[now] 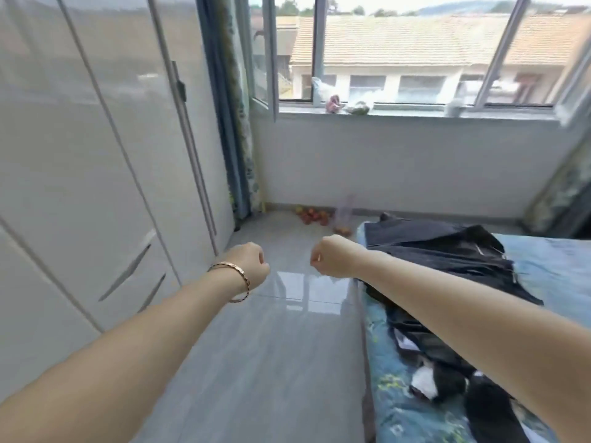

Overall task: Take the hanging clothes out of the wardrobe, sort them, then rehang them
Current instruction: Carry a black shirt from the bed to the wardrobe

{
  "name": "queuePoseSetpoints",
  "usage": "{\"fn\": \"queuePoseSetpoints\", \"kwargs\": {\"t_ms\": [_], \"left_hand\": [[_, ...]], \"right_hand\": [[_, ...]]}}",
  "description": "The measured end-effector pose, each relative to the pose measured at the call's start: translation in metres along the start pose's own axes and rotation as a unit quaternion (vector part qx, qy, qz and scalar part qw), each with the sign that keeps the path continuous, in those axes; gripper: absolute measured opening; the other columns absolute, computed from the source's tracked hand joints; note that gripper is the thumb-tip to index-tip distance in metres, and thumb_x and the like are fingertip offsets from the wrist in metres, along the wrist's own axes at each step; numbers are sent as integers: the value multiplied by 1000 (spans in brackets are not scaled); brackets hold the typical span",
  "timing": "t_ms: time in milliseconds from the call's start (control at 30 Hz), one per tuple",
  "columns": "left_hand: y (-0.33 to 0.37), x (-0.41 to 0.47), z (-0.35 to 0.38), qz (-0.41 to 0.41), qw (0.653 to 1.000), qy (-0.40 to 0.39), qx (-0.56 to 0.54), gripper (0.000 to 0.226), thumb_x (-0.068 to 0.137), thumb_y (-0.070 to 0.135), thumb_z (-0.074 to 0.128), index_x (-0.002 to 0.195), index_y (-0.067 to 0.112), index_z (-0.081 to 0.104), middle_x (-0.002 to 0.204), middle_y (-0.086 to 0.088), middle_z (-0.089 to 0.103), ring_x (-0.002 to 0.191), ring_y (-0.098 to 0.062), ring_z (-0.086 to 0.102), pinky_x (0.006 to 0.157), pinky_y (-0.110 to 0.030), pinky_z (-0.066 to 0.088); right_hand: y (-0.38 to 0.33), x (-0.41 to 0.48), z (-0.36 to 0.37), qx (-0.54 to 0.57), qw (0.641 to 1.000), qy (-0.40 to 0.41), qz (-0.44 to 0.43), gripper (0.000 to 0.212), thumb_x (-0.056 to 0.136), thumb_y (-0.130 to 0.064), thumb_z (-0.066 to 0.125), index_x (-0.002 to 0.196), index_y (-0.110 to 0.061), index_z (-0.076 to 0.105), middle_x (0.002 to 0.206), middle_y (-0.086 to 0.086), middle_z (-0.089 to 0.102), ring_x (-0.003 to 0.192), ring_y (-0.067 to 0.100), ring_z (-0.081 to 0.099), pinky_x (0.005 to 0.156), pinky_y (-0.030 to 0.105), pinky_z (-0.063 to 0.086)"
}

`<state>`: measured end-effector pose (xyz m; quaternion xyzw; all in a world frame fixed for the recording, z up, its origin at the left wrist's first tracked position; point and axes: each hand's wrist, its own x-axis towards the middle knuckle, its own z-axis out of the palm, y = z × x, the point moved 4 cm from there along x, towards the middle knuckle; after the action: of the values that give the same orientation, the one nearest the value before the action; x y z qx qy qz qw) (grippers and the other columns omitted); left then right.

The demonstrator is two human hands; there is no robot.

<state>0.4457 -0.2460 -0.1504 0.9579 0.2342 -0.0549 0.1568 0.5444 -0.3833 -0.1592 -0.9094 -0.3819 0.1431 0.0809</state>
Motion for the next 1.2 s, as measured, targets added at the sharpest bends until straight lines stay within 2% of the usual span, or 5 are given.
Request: {"fn": "queuePoseSetpoints", "kwargs": {"t_ms": [267, 467, 700, 1033, 1200], "left_hand": [[199, 75, 108, 166, 982, -63, 57, 24, 91, 23, 43, 106, 18, 62, 113, -4, 64, 103, -26, 59, 72, -26, 40], [293, 138, 170, 271, 951, -139, 59, 16, 87, 17, 44, 85, 19, 59, 93, -5, 65, 89, -27, 61, 72, -29, 45], [375, 194, 246, 327, 923, -189, 77, 21, 89, 13, 37, 93, 13, 58, 92, -5, 64, 74, -25, 53, 66, -27, 42], [497, 265, 404, 344, 902, -220, 138, 27, 90, 14, 36, 65, 24, 33, 66, 9, 43, 68, -23, 45, 58, -25, 33], [560, 299, 490, 359, 892, -234, 141, 15, 93, 16, 34, 80, 23, 38, 78, 8, 45, 76, -19, 47, 66, -24, 36]], "right_hand": [[251, -62, 37, 67, 970, -36, 233, 25, 89, -12, 46, 96, -5, 68, 104, 11, 69, 95, 31, 64, 82, 35, 54], [372, -109, 73, 146, 892, -40, 426, 29, 90, -9, 42, 61, -12, 48, 68, 8, 50, 75, 26, 47, 55, 25, 35], [467, -166, 129, 214, 774, 3, 596, 29, 83, -4, 41, 58, -17, 48, 81, 10, 57, 72, 27, 50, 58, 24, 36], [641, -191, 231, 268, 675, 40, 686, 22, 88, -8, 46, 98, -17, 63, 115, 6, 59, 96, 26, 57, 71, 25, 39], [744, -181, 284, 296, 652, 61, 695, 32, 89, -10, 48, 120, -11, 55, 131, 11, 49, 116, 28, 53, 90, 29, 42]]}}
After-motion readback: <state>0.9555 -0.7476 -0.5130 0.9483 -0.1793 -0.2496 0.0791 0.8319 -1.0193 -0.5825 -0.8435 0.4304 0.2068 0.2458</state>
